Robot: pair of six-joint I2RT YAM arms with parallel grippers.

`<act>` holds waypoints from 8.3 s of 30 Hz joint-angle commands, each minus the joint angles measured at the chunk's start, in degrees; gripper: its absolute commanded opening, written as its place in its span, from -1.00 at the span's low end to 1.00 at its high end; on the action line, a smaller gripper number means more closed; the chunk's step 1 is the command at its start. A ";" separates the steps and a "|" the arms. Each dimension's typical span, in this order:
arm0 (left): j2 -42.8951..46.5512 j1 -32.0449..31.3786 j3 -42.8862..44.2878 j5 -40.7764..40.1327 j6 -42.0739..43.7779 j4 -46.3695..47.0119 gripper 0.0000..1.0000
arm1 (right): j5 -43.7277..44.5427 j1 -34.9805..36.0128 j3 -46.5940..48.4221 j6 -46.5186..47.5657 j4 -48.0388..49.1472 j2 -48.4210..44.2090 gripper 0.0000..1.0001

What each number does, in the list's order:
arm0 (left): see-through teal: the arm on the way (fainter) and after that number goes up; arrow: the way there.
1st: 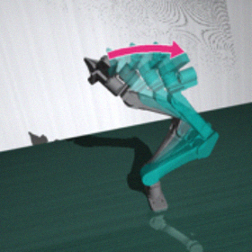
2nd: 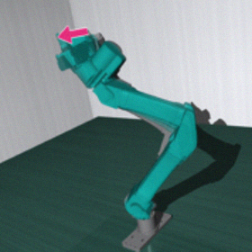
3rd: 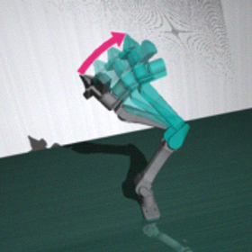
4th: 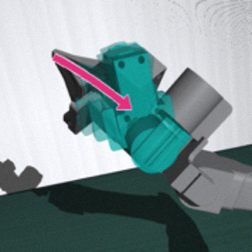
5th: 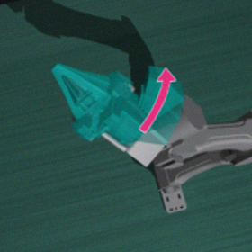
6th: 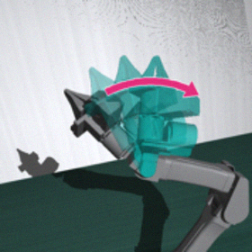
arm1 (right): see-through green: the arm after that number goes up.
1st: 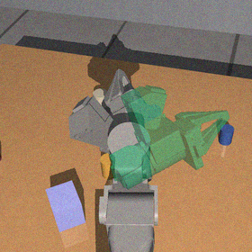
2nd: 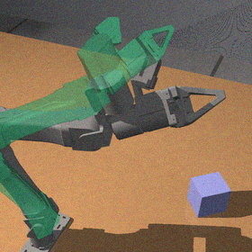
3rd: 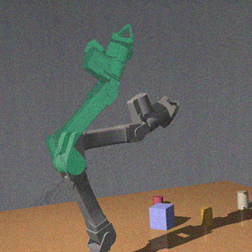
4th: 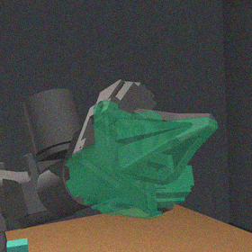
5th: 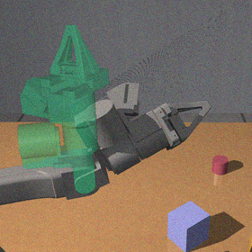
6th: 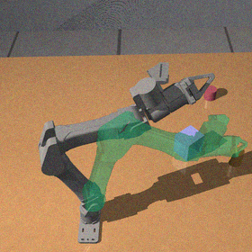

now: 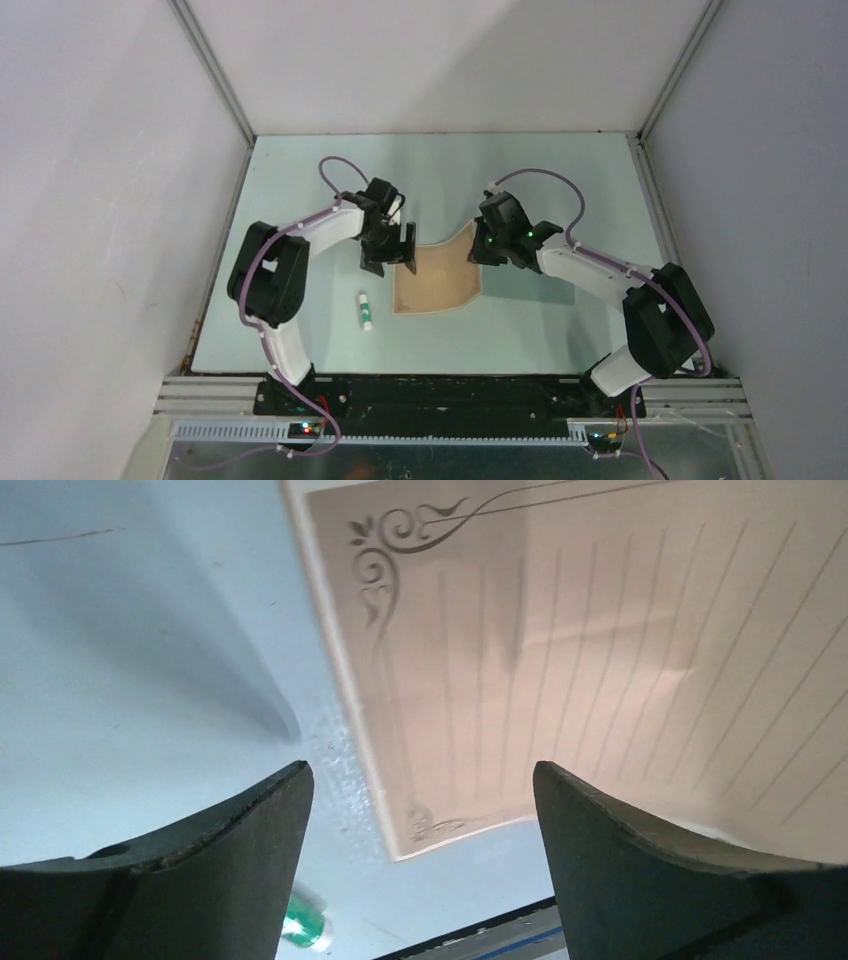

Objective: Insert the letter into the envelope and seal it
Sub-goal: Fold the letter.

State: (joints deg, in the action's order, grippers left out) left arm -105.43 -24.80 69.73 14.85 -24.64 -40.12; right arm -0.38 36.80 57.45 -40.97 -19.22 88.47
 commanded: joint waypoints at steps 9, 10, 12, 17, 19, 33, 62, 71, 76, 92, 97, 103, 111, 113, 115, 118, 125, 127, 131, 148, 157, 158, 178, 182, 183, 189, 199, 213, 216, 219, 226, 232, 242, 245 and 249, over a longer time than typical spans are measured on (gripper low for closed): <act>7.47 -1.04 -1.48 9.63 -2.33 7.86 0.13 | -3.13 -2.44 2.06 11.23 -0.51 -0.64 -1.00; 7.45 -1.00 -1.99 10.71 -4.07 9.40 -0.16 | -2.95 -2.19 2.32 11.83 -0.85 -0.52 -1.00; 6.38 -0.53 -1.86 9.88 -4.12 10.69 -0.66 | -2.49 -1.74 3.48 12.94 -1.25 -0.23 -1.00; 1.20 2.31 -0.66 9.77 -3.22 11.85 -1.00 | -1.82 -0.71 6.88 15.83 -2.95 1.96 -1.00; -1.00 2.53 0.50 9.04 -2.89 11.40 -1.00 | -1.67 -0.18 8.71 16.39 -3.97 3.40 -1.00; -8.48 2.55 0.37 8.51 -3.32 12.15 -1.00 | -1.77 6.62 14.47 11.12 -2.24 9.47 -1.00; 2.66 7.63 -0.58 9.90 -0.48 5.08 -1.00 | -5.86 7.41 18.40 -2.35 6.81 21.90 -1.00; -3.17 8.25 -3.51 10.76 -1.56 9.43 -1.00 | -6.92 7.98 18.35 -1.76 8.24 22.14 -1.00; -4.42 8.24 -3.82 9.47 -1.41 9.18 -1.00 | -8.05 8.43 18.40 -1.66 8.90 22.72 -1.00; -5.05 8.23 -4.43 9.66 -1.39 9.33 -1.00 | -9.74 8.78 19.78 -0.16 9.54 27.04 -0.12; -5.17 8.27 -4.42 9.75 -1.38 9.31 -1.00 | -10.17 8.73 19.78 -0.43 9.83 26.70 0.25; -5.23 8.27 -4.43 9.87 -1.28 9.25 -1.00 | -11.33 8.57 19.80 -1.29 11.08 27.13 0.24; -5.49 8.23 -4.43 10.23 -1.15 9.22 -1.00 | -13.30 7.62 19.83 -2.51 12.83 28.41 -0.32; -5.56 8.22 -4.41 10.32 -1.12 9.26 -1.00 | -13.59 7.47 19.85 -2.73 13.24 28.81 -0.45; -5.58 8.26 -4.43 10.30 -1.10 9.19 -1.00 | -13.86 7.10 19.83 -2.92 13.72 29.23 -0.59; -5.64 8.27 -4.51 10.29 -0.98 9.13 -1.00 | -13.89 6.87 19.81 -3.07 13.93 29.78 -0.83; -5.71 8.27 -4.62 10.35 -0.94 9.13 -1.00 | -13.15 6.34 19.81 -2.41 13.34 31.28 -1.00; -5.61 8.27 -4.61 10.50 -0.96 9.06 -1.00 | -13.01 6.36 19.81 -2.30 13.38 31.92 -1.00; -4.31 8.27 -4.53 11.26 -0.73 8.31 -1.00 | -12.97 6.40 19.81 -2.18 13.58 32.91 -1.00; -2.29 8.41 -3.12 5.78 0.87 3.81 -1.00 | -13.36 6.40 19.80 -1.48 13.85 34.47 -1.00; 4.39 8.34 -8.27 16.54 -4.07 17.39 -1.00 | -13.32 5.93 19.76 -0.94 13.05 34.72 -1.00; 4.72 8.42 -8.18 16.55 -4.70 17.94 -1.00 | -13.37 5.88 19.77 -0.82 12.93 34.75 -1.00; -7.10 8.43 2.63 12.75 -7.70 18.29 -1.00 | -14.33 5.92 19.80 -0.45 13.88 34.75 -1.00; -8.59 8.41 3.24 11.07 -6.77 15.90 -1.00 | -14.43 5.87 19.79 -0.43 13.79 34.63 -1.00; -8.75 8.38 3.59 10.50 -6.28 14.60 -1.00 | -14.45 5.91 19.80 -0.38 13.80 34.48 -1.00; -10.48 8.44 5.51 7.58 -4.52 10.45 -1.00 | -15.41 5.51 19.80 0.03 12.82 30.34 -1.00; -11.44 8.44 6.39 7.17 -2.14 8.39 -1.00 | -9.72 1.35 14.03 4.08 7.72 11.43 -0.41; -11.48 8.40 6.22 7.78 -1.14 8.38 -1.00 | -33.99 -8.04 -4.04 -3.62 29.07 11.40 0.65; -11.42 8.45 6.11 7.82 -1.08 8.39 -1.00 | -37.47 -9.14 -6.45 -9.59 35.24 13.77 0.61; -11.43 8.43 6.03 7.82 -0.87 8.35 -1.00 | -37.92 -9.50 -7.65 -12.05 38.86 16.61 0.51; -11.52 8.44 6.09 7.88 -0.79 8.37 -1.00 | -38.91 -9.46 -7.71 -15.38 42.12 20.81 0.20; -11.51 8.44 6.05 7.90 -0.75 8.42 -1.00 | -39.16 -8.77 -7.70 -16.74 44.32 23.34 -0.01; -10.41 8.45 6.18 7.96 -0.63 8.08 -1.00 | -38.26 -7.98 -7.71 -16.66 44.14 24.92 -0.18; -9.06 8.43 6.37 7.95 -0.51 7.79 -1.00 | -36.63 -7.71 -7.45 -15.06 41.96 24.54 -0.25; -6.60 8.38 6.99 6.82 -0.09 6.43 -1.00 | -34.36 -7.14 -7.12 -13.32 38.66 23.87 -0.34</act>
State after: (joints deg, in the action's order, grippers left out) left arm -115.26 -16.38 75.16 25.17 -27.38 -30.04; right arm -37.80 28.84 49.65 -56.75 22.13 112.92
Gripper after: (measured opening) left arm 0.008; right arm 0.347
